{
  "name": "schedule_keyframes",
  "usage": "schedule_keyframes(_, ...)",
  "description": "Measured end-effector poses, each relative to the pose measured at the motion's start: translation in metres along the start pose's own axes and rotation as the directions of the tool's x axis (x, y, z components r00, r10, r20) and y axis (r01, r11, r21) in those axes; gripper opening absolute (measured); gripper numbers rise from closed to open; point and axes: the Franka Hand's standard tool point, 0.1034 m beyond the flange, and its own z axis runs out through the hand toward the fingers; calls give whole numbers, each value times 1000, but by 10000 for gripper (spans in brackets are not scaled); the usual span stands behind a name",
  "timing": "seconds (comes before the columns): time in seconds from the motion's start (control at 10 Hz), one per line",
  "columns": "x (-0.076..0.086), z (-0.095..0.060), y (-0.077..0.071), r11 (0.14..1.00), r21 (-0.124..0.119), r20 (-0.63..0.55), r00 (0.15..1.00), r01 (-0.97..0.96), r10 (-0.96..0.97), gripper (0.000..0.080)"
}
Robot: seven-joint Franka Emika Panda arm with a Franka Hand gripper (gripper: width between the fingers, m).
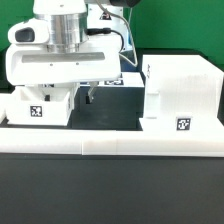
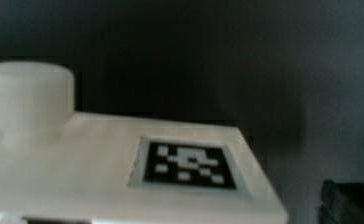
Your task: Assemble drawer
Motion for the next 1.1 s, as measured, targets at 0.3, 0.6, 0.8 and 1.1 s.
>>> schedule_keyframes(0.3,0,4,-7,1000,4,4,1000,-3,3,649)
schedule_keyframes(0.6,2,4,-8,1000,4,2,1000,-11,11,539)
schedule_keyframes(0.8,2,4,-8,1000,4,2,1000,-11,11,175)
schedule_keyframes(1.1,2,4,-8,1000,3,0,1000,-11,11,43)
